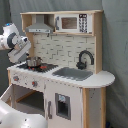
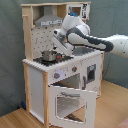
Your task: Play with the kitchen
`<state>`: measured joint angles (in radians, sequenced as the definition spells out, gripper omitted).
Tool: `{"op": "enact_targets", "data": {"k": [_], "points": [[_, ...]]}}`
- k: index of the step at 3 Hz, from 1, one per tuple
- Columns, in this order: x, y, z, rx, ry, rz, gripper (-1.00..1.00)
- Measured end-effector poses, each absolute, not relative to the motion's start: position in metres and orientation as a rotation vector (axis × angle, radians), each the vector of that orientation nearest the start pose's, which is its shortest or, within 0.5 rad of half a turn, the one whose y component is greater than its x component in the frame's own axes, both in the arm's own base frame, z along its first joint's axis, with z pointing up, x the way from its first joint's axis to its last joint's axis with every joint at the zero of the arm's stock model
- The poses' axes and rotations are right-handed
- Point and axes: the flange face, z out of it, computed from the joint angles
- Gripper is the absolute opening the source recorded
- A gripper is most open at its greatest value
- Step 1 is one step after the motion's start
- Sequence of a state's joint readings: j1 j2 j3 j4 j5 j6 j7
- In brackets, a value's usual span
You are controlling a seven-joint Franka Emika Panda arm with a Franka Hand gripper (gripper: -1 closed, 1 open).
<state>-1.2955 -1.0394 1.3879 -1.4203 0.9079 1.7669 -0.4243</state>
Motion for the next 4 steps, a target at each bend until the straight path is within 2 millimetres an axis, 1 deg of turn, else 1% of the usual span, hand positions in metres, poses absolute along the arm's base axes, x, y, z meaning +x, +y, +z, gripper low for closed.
{"op": "enact_targets", "data": {"k": [1,2,3,4], "points": [[0.47,0.482,0.572,-3.011,-1.139,-0.647,1.0],[0.491,0.475,0.559,-3.012,-1.105,-0.562,1.0],[0.506,0.471,0.552,-3.017,-1.1,-0.475,1.0],[0.507,0.479,0.553,-3.015,-1.143,-0.41,1.0]]}}
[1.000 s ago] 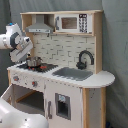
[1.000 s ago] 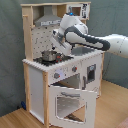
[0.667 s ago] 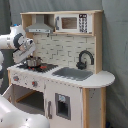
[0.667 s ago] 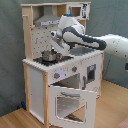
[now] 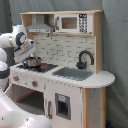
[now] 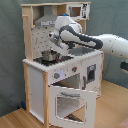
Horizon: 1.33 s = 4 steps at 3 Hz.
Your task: Play with the kitchen
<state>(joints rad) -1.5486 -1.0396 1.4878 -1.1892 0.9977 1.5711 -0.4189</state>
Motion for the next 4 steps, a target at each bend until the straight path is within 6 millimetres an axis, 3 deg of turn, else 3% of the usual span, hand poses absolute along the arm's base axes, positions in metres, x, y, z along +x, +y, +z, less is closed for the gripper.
{"op": "enact_targets", "data": {"k": [2,4], "points": [[0.523,0.473,0.555,-3.01,-1.251,-0.29,1.0],[0.529,0.481,0.537,-2.92,-1.469,-0.152,1.0]]}}
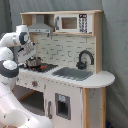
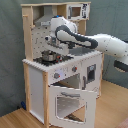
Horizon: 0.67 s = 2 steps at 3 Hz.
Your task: Play with the kitchen
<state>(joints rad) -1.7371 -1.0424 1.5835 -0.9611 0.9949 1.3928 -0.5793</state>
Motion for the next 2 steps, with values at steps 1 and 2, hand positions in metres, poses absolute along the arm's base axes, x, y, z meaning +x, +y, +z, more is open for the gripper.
{"op": "enact_targets", "data": {"k": [1,2], "points": [[0.533,0.4766,0.5394,-2.898,-1.535,-0.145,1.0],[0.533,0.4763,0.5393,-2.898,-1.538,-0.143,-1.0]]}}
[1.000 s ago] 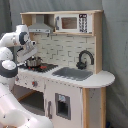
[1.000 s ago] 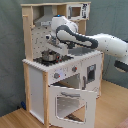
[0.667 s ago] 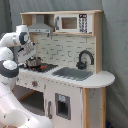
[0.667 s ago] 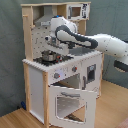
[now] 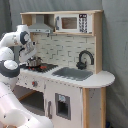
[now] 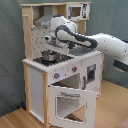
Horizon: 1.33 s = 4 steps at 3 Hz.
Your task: Play with the kitchen
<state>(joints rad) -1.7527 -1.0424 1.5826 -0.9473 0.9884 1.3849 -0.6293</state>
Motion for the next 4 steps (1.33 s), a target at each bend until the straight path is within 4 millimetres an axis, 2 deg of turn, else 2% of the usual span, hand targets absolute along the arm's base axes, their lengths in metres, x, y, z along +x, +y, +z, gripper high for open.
{"op": "enact_targets", "data": {"k": [1,3,4], "points": [[0.529,0.475,0.538,-2.89,-1.587,-0.078,-1.0],[0.491,0.477,0.56,-2.896,-1.624,0.1,-1.0],[0.472,0.477,0.563,-2.895,-1.615,0.217,-1.0]]}}
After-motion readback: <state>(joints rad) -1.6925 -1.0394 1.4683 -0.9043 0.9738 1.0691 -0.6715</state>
